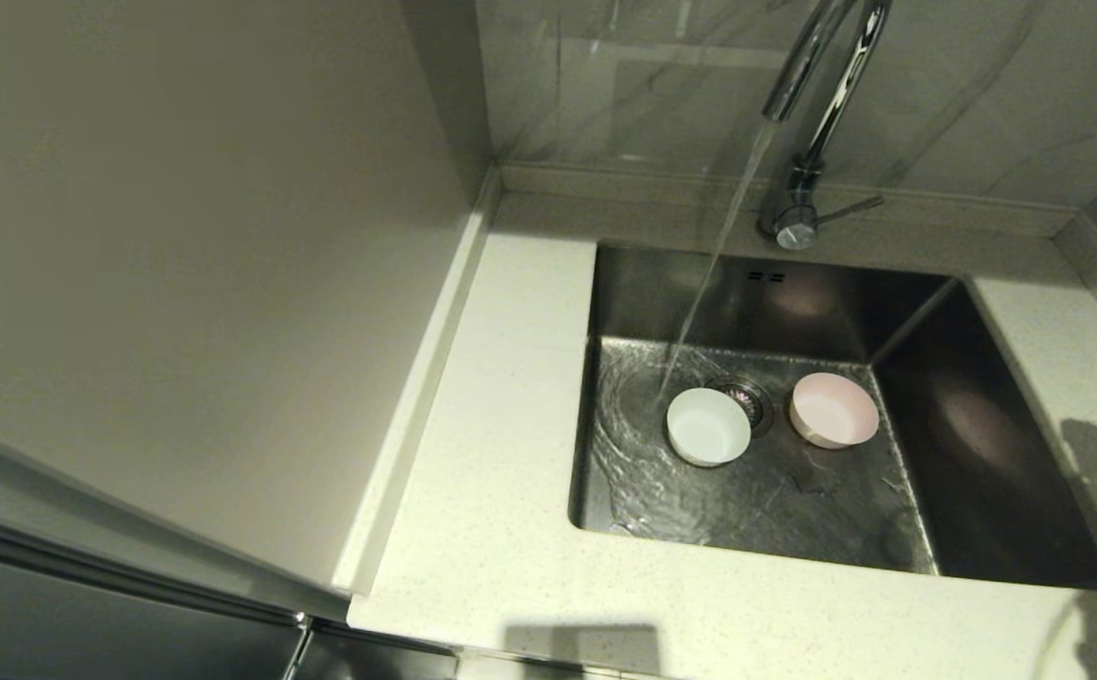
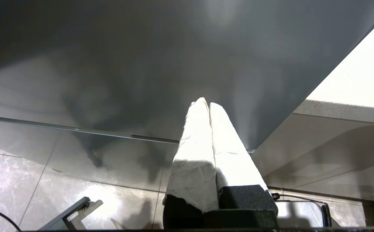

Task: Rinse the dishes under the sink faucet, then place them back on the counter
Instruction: Put a bowl into the sink

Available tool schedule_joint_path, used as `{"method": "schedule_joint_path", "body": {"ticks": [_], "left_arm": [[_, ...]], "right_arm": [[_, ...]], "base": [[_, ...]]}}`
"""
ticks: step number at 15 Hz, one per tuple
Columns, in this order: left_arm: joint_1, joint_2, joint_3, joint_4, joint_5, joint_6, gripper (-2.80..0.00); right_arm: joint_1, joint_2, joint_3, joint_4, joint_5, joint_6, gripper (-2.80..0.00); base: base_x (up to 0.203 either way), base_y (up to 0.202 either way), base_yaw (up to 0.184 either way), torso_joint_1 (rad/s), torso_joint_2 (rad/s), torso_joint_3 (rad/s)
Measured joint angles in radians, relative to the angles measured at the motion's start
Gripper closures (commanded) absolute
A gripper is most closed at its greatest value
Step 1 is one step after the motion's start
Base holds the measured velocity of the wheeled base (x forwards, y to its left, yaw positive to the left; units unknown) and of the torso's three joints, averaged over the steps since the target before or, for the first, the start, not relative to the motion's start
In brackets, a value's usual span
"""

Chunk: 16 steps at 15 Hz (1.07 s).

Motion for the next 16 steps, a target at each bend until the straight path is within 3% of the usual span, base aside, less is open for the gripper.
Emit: {"method": "schedule_joint_path", "body": {"ticks": [3,12,13,16], "left_arm": [[0.0,0.0,0.0,0.0,0.0,0.0,0.0],[0.0,0.0,0.0,0.0,0.0,0.0,0.0],[0.0,0.0,0.0,0.0,0.0,0.0,0.0],[0.0,0.0,0.0,0.0,0.0,0.0,0.0]], "right_arm": [[0.017,0.035,0.022,-0.005,0.048,-0.022,-2.8],[0.024,0.178,-0.009,-0.103,0.002,-0.02,-2.8],[0.024,0.183,-0.009,-0.103,0.001,-0.019,0.0],[0.023,0.189,-0.007,-0.103,0.002,-0.019,0.0]], "base": [[0.0,0.0,0.0,0.0,0.0,0.0],[0.0,0.0,0.0,0.0,0.0,0.0],[0.0,0.0,0.0,0.0,0.0,0.0],[0.0,0.0,0.0,0.0,0.0,0.0]]}}
